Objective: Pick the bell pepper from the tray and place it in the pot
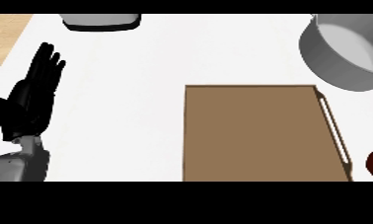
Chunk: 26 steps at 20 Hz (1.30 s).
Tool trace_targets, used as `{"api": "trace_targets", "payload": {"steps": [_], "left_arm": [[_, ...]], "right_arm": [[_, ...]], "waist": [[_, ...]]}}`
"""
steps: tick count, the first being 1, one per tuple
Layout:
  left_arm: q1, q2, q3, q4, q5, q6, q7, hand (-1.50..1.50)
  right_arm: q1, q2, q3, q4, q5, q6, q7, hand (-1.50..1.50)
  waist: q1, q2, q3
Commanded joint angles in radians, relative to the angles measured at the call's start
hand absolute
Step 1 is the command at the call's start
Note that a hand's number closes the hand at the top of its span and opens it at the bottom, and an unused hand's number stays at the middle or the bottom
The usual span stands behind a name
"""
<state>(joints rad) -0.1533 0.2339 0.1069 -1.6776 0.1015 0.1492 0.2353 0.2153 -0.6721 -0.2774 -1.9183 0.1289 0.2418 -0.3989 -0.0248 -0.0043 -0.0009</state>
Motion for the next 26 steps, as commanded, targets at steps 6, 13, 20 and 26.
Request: {"api": "trace_targets", "payload": {"steps": [6, 13, 20, 26], "left_arm": [[-0.032, 0.000, 0.002, -0.005, -0.001, -0.021, 0.006, 0.00], [-0.047, -0.028, -0.009, 0.063, -0.034, -0.016, -0.052, 0.00], [-0.063, -0.026, -0.020, -0.006, -0.035, -0.002, 0.049, 0.00], [-0.076, -0.018, -0.010, 0.035, -0.008, -0.047, -0.013, 0.00]], "right_arm": [[-0.235, -0.109, -0.203, 0.262, -0.168, 0.111, 0.133, 1.50], [-0.500, -0.094, -0.076, 0.574, -0.080, 0.097, 0.124, 1.50], [-0.627, -0.087, -0.058, 0.880, 0.084, -0.034, -0.100, 1.50], [-0.680, -0.087, -0.007, 1.058, 0.346, -0.384, -0.192, 1.50]], "waist": [[0.032, 0.005, 0.001], [0.041, 0.008, 0.001], [0.049, 0.009, 0.002], [0.082, 0.022, 0.004]]}}
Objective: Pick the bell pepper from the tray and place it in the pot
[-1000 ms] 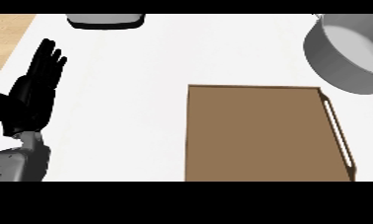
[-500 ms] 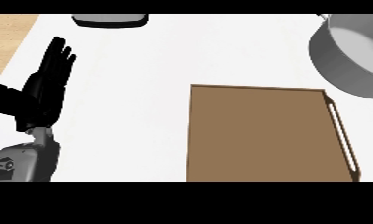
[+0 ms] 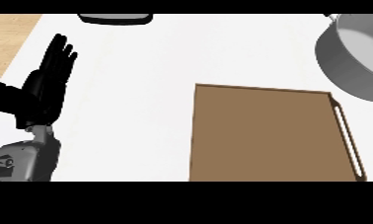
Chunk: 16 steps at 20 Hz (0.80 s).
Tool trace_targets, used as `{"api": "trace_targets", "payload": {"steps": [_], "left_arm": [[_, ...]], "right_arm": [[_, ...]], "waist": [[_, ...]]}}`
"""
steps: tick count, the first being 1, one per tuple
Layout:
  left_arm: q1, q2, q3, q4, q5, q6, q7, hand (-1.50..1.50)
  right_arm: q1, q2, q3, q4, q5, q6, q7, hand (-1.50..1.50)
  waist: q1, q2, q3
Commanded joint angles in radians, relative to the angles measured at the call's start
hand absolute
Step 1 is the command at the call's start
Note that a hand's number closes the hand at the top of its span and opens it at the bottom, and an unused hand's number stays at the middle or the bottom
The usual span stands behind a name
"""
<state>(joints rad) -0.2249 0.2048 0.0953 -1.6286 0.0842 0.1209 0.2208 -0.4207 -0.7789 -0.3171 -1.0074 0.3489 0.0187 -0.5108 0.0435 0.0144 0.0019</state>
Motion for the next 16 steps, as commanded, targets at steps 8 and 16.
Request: {"api": "trace_targets", "payload": {"steps": [8, 16], "left_arm": [[-0.009, -0.008, -0.005, 0.013, 0.003, -0.017, -0.020, 0.00], [-0.026, 0.013, 0.005, 0.006, 0.024, -0.045, 0.003, 0.00]], "right_arm": [[-0.284, 0.058, 0.066, 0.569, 0.208, -0.219, -0.179, 1.50], [-0.350, 0.069, 0.064, 0.742, 0.184, 0.027, -0.203, -1.50]], "waist": [[0.022, 0.008, 0.002], [0.034, 0.013, 0.004]]}}
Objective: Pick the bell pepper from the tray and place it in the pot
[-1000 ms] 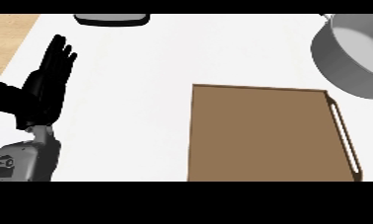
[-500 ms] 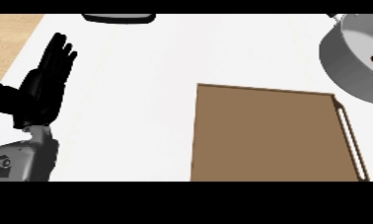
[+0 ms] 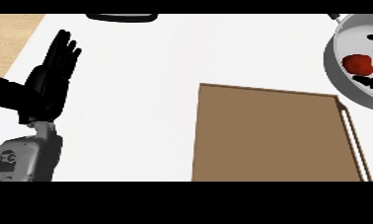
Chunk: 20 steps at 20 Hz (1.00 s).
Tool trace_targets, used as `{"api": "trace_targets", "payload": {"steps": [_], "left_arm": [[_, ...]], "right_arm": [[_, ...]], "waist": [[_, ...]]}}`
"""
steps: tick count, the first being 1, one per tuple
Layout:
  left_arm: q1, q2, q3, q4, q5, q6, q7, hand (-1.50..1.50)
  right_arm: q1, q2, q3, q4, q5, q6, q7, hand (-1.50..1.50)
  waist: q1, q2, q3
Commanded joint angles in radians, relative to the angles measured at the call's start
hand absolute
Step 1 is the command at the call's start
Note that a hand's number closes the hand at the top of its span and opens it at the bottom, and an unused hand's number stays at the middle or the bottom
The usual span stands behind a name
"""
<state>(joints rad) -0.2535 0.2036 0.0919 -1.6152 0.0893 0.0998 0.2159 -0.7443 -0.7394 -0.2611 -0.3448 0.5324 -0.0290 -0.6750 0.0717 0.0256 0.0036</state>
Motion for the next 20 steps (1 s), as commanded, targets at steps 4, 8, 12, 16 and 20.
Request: {"api": "trace_targets", "payload": {"steps": [4, 8, 12, 16, 20], "left_arm": [[-0.048, -0.007, 0.001, 0.018, -0.005, 0.019, 0.030, 0.00], [-0.055, 0.000, 0.010, 0.018, -0.022, 0.036, 0.027, 0.00], [-0.015, -0.010, -0.011, -0.029, -0.025, 0.030, 0.029, 0.00], [-0.005, -0.025, -0.021, -0.016, -0.024, 0.026, 0.013, 0.00], [0.003, -0.019, -0.005, -0.019, -0.013, 0.024, 0.012, 0.00]], "right_arm": [[-0.051, 0.045, -0.072, 0.123, -0.091, 0.195, -0.125, -1.50], [-0.091, 0.014, -0.163, 0.164, -0.189, 0.349, -0.142, -1.50], [-0.133, -0.059, -0.231, 0.220, -0.247, 0.422, -0.064, -1.50], [-0.071, -0.128, -0.259, 0.231, -0.273, 0.495, -0.109, -1.50], [-0.050, -0.210, -0.275, 0.233, -0.291, 0.596, -0.088, -1.50]], "waist": [[-0.008, 0.006, 0.005], [-0.023, -0.002, 0.003], [0.003, 0.002, 0.004], [-0.004, 0.010, 0.007], [-0.009, 0.009, 0.007]]}}
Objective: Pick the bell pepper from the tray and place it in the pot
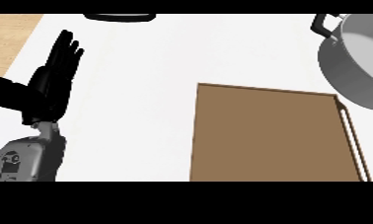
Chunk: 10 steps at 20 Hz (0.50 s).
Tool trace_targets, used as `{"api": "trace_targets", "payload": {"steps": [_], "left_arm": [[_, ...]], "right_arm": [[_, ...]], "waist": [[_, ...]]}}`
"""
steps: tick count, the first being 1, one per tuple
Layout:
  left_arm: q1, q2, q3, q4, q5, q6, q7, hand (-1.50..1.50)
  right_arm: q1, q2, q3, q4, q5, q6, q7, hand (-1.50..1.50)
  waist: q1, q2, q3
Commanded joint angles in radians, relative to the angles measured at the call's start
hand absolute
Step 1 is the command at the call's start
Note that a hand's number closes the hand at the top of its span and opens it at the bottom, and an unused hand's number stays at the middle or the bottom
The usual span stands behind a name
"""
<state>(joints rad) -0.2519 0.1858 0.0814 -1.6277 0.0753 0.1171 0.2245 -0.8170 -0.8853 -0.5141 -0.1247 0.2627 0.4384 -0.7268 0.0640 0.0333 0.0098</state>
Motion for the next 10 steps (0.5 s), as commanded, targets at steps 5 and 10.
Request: {"api": "trace_targets", "payload": {"steps": [5, 10], "left_arm": [[-0.009, 0.000, 0.010, -0.005, 0.015, -0.002, 0.009, 0.00], [-0.022, 0.006, 0.015, -0.003, 0.013, 0.001, 0.019, 0.00]], "right_arm": [[0.047, -0.101, -0.035, -0.003, -0.039, 0.174, -0.032, -1.50], [0.069, -0.114, -0.027, -0.025, -0.037, 0.210, -0.025, -1.50]], "waist": [[-0.003, 0.006, 0.004], [-0.005, 0.004, 0.005]]}}
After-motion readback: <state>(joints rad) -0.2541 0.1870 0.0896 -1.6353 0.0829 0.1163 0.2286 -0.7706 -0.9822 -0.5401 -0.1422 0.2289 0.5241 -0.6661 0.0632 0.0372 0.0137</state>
